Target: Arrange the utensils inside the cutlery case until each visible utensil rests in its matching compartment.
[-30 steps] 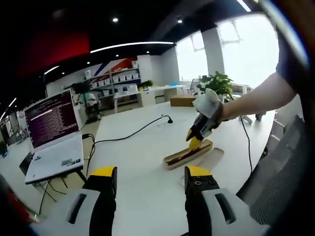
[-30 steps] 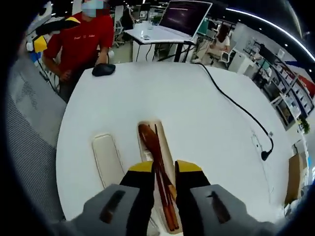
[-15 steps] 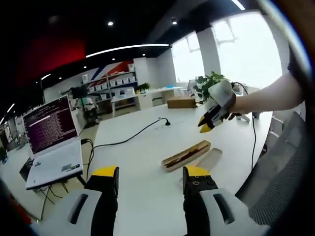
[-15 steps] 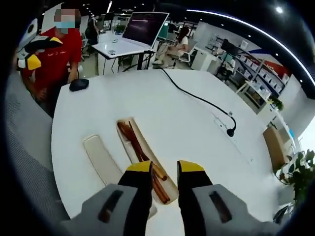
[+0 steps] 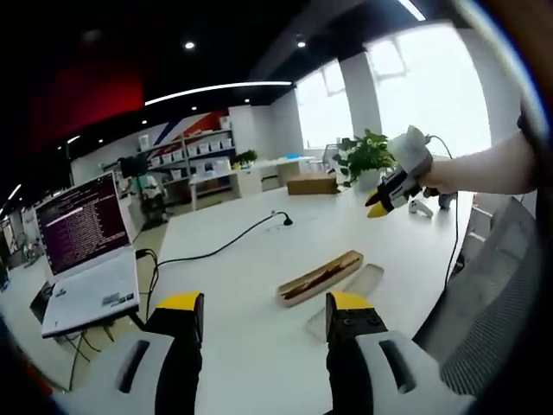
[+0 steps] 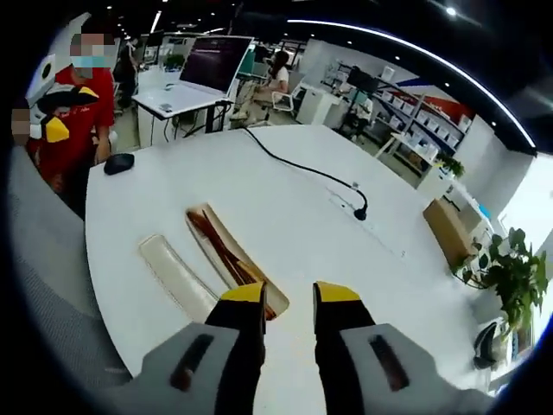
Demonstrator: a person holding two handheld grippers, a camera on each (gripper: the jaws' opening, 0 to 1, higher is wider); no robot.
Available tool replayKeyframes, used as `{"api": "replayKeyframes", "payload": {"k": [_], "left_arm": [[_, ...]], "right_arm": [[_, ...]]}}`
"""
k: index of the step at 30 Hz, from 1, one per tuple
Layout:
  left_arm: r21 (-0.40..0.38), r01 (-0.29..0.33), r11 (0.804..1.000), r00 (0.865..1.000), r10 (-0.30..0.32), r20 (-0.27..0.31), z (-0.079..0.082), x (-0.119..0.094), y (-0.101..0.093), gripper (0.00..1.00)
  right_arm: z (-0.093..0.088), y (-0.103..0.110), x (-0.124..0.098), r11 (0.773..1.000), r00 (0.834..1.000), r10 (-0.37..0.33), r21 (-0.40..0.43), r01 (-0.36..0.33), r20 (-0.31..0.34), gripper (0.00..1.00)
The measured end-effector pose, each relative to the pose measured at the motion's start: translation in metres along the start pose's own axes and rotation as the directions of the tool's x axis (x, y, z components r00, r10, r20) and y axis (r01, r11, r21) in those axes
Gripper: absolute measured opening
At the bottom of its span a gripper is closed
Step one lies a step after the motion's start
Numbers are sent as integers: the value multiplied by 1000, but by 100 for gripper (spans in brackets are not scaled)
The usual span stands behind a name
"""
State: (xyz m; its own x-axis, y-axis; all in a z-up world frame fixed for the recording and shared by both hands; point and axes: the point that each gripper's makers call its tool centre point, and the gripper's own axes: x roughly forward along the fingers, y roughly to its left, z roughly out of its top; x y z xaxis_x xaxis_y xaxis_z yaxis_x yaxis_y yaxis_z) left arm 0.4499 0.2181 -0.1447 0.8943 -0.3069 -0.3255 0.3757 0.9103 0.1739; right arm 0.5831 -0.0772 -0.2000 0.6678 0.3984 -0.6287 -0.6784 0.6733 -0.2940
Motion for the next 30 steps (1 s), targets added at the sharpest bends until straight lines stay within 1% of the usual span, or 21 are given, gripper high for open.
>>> {"api": "replayKeyframes", "payload": {"k": [3,6,7,10,13,15,16,19,22,24,25,26,27,28,29,30], "left_arm": [[3,7,1000,1000,-7,-2,3,0,-6,62],[13,19,1000,1000,-19,9,9,1,-12,64],[19,32,999,999,-33,6,9,1,-16,65],[28,43,999,999,-44,6,11,2,-19,70],[17,64,998,998,-65,10,17,3,-25,73],[36,78,996,997,-78,11,20,4,-28,75],[51,77,996,997,-78,7,22,6,-28,75],[48,91,995,996,-91,10,26,10,-28,76],[53,101,994,995,-101,-1,26,16,-25,78],[25,133,991,991,-132,-16,24,22,-28,80],[-4,163,987,987,-163,3,27,25,-33,81],[-28,195,981,980,-194,35,33,27,-38,84],[-53,221,974,975,-218,51,35,29,-42,86],[-44,230,972,973,-229,41,34,30,-43,89],[-19,245,969,969,-245,30,33,33,-46,90],[5,258,966,966,-258,27,33,34,-47,90]], "right_arm": [[-7,-2,-13,999,1000,-25,26,25,3,22],[-14,-6,-25,997,999,-47,61,47,11,24],[-19,-7,-30,996,999,-54,74,53,10,25],[-27,-11,-41,993,998,-70,96,69,10,28],[-37,-15,-57,986,996,-87,141,84,12,32],[-42,-17,-63,983,996,-93,158,89,16,34],[-46,-18,-68,981,995,-97,171,94,13,35],[-53,-20,-78,976,994,-105,195,100,15,37],[-59,-21,-84,971,994,-109,215,103,12,44],[-63,-20,-84,970,995,-102,222,99,3,49],[-67,-20,-84,969,995,-99,225,99,-10,50],[-69,-20,-83,970,995,-98,224,98,-14,53],[-71,-20,-82,970,995,-94,224,96,-18,56],[-76,-18,-80,971,996,-78,222,84,-36,61],[-80,-16,-78,972,997,-64,223,74,-52,67],[-82,-15,-77,973,997,-57,220,68,-57,69]]}}
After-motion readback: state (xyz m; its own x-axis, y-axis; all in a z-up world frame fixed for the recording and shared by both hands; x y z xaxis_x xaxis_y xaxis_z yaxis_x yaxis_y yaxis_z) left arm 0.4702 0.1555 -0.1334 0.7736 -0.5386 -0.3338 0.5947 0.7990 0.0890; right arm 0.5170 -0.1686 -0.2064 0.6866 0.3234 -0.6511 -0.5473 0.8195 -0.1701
